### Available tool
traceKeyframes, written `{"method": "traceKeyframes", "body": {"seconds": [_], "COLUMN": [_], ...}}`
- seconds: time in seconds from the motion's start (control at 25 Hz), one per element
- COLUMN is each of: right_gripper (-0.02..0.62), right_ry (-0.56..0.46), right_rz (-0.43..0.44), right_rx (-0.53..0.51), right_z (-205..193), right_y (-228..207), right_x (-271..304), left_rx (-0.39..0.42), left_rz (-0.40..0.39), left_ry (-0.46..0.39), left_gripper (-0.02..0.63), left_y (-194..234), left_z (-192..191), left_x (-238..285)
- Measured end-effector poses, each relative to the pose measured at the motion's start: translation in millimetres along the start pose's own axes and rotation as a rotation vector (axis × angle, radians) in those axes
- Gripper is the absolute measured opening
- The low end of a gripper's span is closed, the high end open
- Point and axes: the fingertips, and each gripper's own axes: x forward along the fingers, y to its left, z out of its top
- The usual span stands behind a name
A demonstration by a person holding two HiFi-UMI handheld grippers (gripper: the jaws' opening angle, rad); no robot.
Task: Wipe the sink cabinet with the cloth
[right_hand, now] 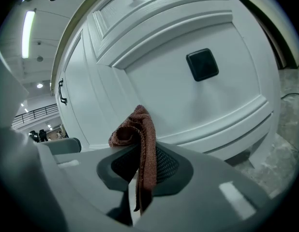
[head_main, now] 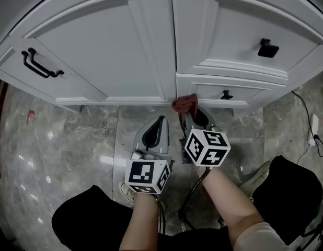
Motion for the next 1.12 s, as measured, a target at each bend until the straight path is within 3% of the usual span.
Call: {"method": "traceKeyframes", "body": {"seconds": [0.52,1.12], "right_gripper": [0.084,0.087], "right_ry": [-0.004,-0.073], "right_rz": [-0.055,-0.153], "right_rx": [0.021,0.028], "right_z": [13.1,37.6], "right_y": [-35.8,-109.6], "right_x": [-13.8,-53.7], "left_rx": [0.004,0.017], "left_rz": [-0.046,-0.140], "left_ry": [0.017,0.035], "left_gripper": [0.000,0.000], "left_y": [-24.9,-80.7], "left_z": [-6.8,-13.9], "left_x": [16.0,49.8]}}
